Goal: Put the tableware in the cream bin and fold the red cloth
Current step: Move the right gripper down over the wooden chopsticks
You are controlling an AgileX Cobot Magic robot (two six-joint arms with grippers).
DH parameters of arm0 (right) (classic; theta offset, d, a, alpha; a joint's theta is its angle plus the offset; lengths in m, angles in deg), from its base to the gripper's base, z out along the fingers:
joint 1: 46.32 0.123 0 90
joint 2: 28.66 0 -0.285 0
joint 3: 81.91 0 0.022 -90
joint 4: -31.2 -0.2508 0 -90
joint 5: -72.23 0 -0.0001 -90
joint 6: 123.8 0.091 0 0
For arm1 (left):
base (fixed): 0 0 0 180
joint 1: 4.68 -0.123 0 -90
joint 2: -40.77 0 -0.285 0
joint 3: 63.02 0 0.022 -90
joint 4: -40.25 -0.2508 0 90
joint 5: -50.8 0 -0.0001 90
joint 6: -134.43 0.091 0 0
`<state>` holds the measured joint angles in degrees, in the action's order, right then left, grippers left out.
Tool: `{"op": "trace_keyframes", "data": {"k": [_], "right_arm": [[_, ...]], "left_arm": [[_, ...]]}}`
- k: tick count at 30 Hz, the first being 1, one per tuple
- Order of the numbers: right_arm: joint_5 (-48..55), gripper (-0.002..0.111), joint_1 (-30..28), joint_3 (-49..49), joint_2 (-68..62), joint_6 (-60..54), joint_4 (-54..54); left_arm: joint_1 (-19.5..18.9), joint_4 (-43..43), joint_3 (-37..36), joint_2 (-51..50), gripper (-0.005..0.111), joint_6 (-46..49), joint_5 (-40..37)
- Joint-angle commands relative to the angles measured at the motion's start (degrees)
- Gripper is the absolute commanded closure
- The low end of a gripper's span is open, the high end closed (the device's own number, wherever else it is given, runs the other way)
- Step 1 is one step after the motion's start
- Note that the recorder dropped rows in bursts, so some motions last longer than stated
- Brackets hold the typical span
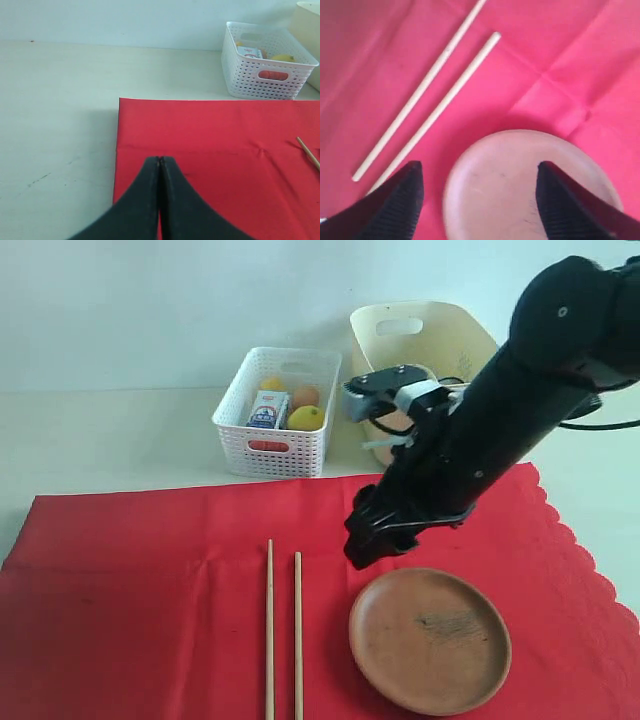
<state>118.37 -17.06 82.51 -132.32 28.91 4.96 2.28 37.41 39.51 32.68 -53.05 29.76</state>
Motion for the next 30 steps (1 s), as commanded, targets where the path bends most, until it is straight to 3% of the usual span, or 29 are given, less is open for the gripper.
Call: {"op": "trace_keyframes", "data": {"k": [1,8,21,30], "right_arm": [[-0.8,0.045,6.7,-0.1,-0.9,4.6,0.6],[-4.4,0.028,13.7,-0.1,-5.1,20.8,13.8],[-6.8,0.028,21.4,8.2,-16.4,38.9,16.3],[-1.9,0.028,22.4,12.6,-22.6,52.5,22.3]], "left_arm": [[0.4,0.4,0.3,0.3,0.107,-0.2,0.6],[0.4,0.4,0.3,0.3,0.107,-0.2,0.6],[0.4,0.4,0.3,0.3,0.107,-0.2,0.6],[0.4,0.4,0.3,0.3,0.107,-0.2,0.6]]}}
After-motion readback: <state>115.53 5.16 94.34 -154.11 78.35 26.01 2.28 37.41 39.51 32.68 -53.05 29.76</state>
